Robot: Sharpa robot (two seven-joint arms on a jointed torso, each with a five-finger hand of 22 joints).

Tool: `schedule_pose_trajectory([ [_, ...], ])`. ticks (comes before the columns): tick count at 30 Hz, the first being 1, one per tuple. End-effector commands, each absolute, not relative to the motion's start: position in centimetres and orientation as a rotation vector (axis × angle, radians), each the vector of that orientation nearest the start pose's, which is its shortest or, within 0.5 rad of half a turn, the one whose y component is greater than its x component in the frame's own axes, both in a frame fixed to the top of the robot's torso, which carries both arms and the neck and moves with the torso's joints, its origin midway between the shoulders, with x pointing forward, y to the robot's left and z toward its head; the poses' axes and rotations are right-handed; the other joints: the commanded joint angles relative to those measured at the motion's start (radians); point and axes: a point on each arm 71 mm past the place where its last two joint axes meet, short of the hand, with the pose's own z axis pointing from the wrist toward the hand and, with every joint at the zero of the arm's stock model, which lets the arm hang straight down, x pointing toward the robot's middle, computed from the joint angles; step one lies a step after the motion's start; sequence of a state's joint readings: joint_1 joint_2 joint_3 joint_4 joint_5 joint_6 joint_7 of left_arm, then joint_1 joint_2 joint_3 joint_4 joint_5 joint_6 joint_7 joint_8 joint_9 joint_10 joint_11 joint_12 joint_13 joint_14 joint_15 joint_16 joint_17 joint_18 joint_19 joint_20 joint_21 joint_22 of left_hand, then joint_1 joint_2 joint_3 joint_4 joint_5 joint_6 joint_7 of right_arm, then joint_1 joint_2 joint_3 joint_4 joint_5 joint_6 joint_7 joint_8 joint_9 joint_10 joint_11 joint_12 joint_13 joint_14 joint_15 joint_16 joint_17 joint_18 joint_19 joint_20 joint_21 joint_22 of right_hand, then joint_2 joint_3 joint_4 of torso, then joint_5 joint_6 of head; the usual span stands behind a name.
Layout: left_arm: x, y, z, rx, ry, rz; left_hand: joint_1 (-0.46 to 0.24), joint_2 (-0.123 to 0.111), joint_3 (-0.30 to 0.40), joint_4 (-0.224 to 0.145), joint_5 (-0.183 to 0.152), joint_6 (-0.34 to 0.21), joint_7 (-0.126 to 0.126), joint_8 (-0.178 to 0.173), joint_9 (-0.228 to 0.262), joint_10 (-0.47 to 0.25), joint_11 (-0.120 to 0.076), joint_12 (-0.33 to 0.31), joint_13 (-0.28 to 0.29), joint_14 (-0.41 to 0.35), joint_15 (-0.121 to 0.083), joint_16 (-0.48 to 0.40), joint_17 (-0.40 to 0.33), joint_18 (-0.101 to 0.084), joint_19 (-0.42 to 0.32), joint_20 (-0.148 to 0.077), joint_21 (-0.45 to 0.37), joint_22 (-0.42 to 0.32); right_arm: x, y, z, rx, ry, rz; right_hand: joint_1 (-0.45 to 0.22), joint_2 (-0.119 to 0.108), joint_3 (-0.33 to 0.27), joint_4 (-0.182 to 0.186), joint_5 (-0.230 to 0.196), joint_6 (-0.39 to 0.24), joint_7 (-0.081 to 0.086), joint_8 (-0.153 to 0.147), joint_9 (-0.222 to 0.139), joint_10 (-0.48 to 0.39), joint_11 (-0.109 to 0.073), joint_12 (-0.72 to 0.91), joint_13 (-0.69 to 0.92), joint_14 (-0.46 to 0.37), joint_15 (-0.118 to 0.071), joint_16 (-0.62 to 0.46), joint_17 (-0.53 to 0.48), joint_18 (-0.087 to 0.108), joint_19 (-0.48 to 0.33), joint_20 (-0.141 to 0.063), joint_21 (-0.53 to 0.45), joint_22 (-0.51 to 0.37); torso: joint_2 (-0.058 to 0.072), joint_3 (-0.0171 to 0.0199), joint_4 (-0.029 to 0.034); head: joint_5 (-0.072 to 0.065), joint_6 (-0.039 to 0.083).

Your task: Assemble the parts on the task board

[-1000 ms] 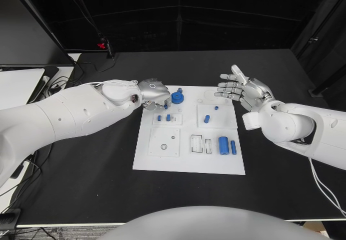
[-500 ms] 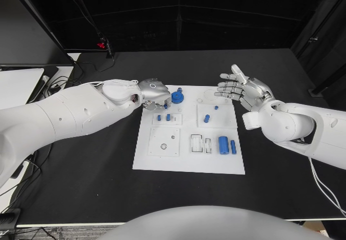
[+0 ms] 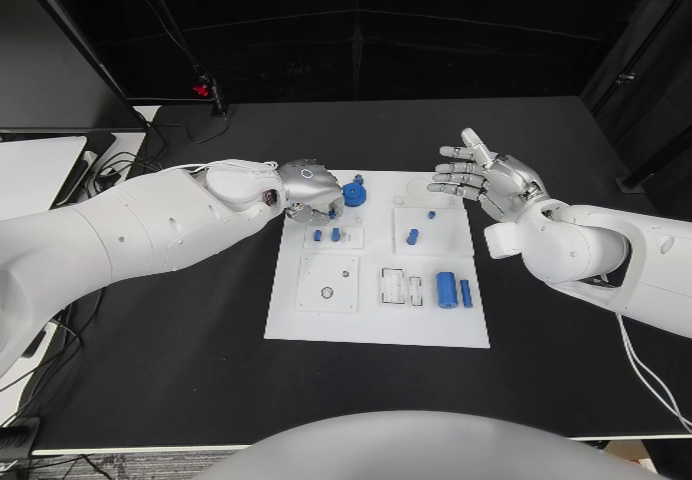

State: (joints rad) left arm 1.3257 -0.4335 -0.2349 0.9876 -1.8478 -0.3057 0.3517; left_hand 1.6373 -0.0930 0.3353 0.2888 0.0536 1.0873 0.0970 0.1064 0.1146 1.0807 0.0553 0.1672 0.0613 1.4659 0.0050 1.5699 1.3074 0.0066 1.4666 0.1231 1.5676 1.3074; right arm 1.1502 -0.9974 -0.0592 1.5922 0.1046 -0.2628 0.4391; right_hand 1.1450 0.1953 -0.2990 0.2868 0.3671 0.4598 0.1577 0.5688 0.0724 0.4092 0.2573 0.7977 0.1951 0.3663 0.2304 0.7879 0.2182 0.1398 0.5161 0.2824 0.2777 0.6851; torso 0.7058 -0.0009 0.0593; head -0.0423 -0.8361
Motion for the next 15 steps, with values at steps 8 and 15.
schedule_pose_trajectory([
  [8, 54.79, 11.85, -21.03, 1.027, 1.529, -0.569, 0.007, -0.027, 0.002, -0.001, -0.004, -0.015, 0.001, -0.009, -0.005, -0.011, 0.004, -0.023, -0.001, 0.105, 0.002, 0.001, 0.263, -0.007, 0.104, -0.003, 0.003, 0.263, 46.22, -26.49, -19.99, 1.275, 1.364, 1.541, 0.005, 0.003, 0.0, -0.002, 0.004, -0.007, 0.133, 0.005, -0.001, -0.007, 0.001, -0.004, -0.001, -0.005, -0.001, 0.005, -0.001, -0.015, 0.004, -0.003, -0.005, -0.001, 0.0, -0.0002, -0.0002, 0.001, 0.002],
  [15, 54.91, 12.02, -20.91, 1.011, 1.517, -0.556, -0.006, -0.07, -0.015, 0.0, -0.003, -0.131, -0.027, -0.045, -0.034, -0.054, 0.026, -0.049, 0.001, 0.105, 0.01, 0.001, 0.263, -0.007, 0.104, -0.002, 0.003, 0.263, 46.22, -26.48, -20.0, 1.275, 1.367, 1.543, 0.007, 0.004, 0.0, -0.002, 0.005, -0.007, 0.133, 0.005, -0.001, -0.007, 0.001, -0.003, -0.003, -0.006, -0.001, 0.006, -0.003, -0.015, 0.004, -0.003, -0.005, -0.002, 0.0, -0.0003, 0.0002, 0.0, 0.003],
])
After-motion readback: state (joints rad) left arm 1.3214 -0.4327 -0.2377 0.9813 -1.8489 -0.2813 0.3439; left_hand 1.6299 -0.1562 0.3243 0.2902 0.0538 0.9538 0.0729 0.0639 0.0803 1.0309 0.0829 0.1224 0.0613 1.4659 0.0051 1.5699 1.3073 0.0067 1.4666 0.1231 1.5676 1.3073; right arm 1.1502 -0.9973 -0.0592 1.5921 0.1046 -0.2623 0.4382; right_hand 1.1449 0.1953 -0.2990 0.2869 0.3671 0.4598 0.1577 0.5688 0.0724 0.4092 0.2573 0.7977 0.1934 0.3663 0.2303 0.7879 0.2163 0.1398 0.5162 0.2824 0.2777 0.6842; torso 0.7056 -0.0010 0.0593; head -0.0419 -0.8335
